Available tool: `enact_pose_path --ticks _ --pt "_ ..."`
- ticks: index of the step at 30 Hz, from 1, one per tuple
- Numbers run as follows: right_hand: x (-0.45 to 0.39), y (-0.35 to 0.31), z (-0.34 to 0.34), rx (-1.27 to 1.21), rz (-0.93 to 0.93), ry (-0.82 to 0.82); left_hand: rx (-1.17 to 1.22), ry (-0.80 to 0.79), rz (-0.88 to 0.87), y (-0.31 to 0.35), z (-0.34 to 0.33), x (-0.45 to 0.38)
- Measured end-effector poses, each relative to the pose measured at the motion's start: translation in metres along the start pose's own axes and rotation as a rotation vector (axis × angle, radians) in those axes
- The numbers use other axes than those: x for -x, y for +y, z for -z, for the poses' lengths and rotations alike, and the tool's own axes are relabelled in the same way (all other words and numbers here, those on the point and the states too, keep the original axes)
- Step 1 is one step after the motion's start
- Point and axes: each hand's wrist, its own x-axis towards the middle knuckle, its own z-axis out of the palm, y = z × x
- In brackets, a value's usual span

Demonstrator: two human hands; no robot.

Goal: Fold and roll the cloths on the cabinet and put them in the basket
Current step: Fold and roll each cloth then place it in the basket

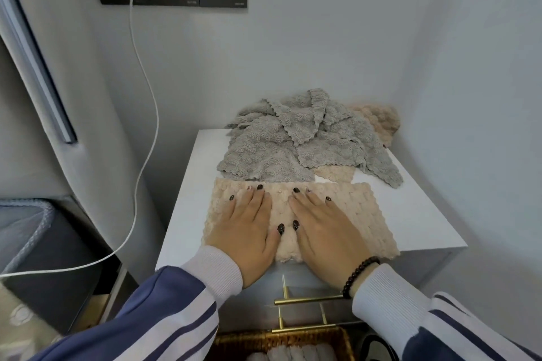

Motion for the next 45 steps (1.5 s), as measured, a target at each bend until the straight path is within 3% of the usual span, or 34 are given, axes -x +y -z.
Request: enact_pose_path --ticks 14,22,24,33,39,45 --pt "0.005 0.027 0.019 0.051 -0.181 -0.247 -0.032 -0.051 -0.019 -0.023 -0.004 0.007" --pt "0.019 0.051 0.026 0.029 -0.24 -0.253 -0.085 -0.079 -0.06 -0.023 0.003 0.011" --pt "0.023 0.047 0.03 0.042 -0.208 -0.245 -0.116 -0.087 -0.109 -0.026 0.003 0.016" --pt "0.039 0.027 0.032 0.091 0.116 -0.306 -0.229 0.18 -0.33 -0.047 -0.007 0.039" --pt "0.046 0.034 0.049 -0.184 -0.004 -0.19 -0.04 0.279 -0.435 -0.059 0.0 0.055" --pt "0.056 0.038 0.08 -0.377 -0.174 0.04 0.533 0.224 -0.092 -0.065 0.031 0.066"
